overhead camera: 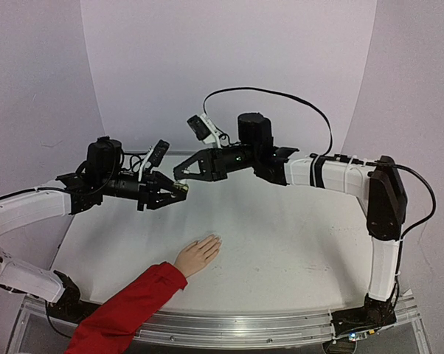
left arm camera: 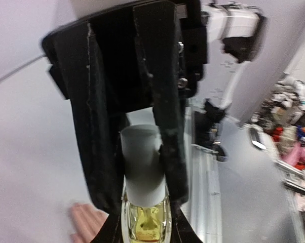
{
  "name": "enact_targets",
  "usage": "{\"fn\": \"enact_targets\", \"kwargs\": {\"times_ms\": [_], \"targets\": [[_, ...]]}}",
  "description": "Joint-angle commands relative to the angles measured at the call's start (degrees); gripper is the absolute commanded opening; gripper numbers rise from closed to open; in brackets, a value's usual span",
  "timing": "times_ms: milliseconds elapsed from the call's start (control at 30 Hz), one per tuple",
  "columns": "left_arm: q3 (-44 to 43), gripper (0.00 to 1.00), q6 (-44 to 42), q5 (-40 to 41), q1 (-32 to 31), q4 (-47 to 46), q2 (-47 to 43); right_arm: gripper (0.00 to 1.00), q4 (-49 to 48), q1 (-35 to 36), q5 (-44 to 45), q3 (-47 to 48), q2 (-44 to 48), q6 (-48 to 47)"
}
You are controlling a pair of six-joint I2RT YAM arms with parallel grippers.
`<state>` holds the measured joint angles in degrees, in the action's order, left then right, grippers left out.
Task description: Paint the nails
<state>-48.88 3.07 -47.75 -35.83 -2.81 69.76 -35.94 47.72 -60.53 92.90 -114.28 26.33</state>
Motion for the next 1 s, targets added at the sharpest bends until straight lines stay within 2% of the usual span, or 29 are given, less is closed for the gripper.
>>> {"fn": "enact_targets", "kwargs": {"times_ms": [0, 100, 233, 267, 433, 567, 633, 733, 967], "targets": [[-6.68, 0.0, 2.75, -34.73, -1.26, -3.75, 1.9, 0.0, -7.14, -0.54, -19.75, -3.0, 5.8, -6.23], [-5.75, 0.0, 2.0, -26.64, -1.08, -3.93, 2.17, 0.0, -7.17, -0.71, -16.52, -4.66, 6.99, -6.79], [-4.5, 0.0, 0.15, -8.77, -1.08, -3.86, 1.39, 0.0, -7.05, -0.77, -8.41, -5.76, 7.6, -6.19], [-4.17, 0.0, -0.61, -4.76, -1.08, -3.86, 0.87, 0.03, -7.04, -0.99, -5.91, -6.21, 7.99, -5.99], [-1.1, 0.0, -5.79, 16.48, -1.34, -3.91, -3.58, 0.36, -6.95, -4.38, 4.41, -8.74, 9.75, -1.91], [0.94, 0.0, -8.88, 33.62, -2.3, -3.84, -6.76, 0.67, -5.71, -5.97, 12.31, -9.84, 10.89, 0.47], [1.61, 0.0, -9.97, 40.47, -2.92, -3.86, -7.57, 0.76, -4.6, -5.98, 15.48, -9.68, 10.88, 2.5], [2.48, 0.0, -10.58, 45.47, -3.17, -3.91, -8.13, 0.81, -4.67, -5.38, 17.54, -8.5, 9.51, 6.61], [2.12, 0.0, -12.4, 46.66, -4.14, -3.86, -6.21, 0.85, -4.59, -2.56, 25.56, -5.34, 6.64, 11.29]]}}
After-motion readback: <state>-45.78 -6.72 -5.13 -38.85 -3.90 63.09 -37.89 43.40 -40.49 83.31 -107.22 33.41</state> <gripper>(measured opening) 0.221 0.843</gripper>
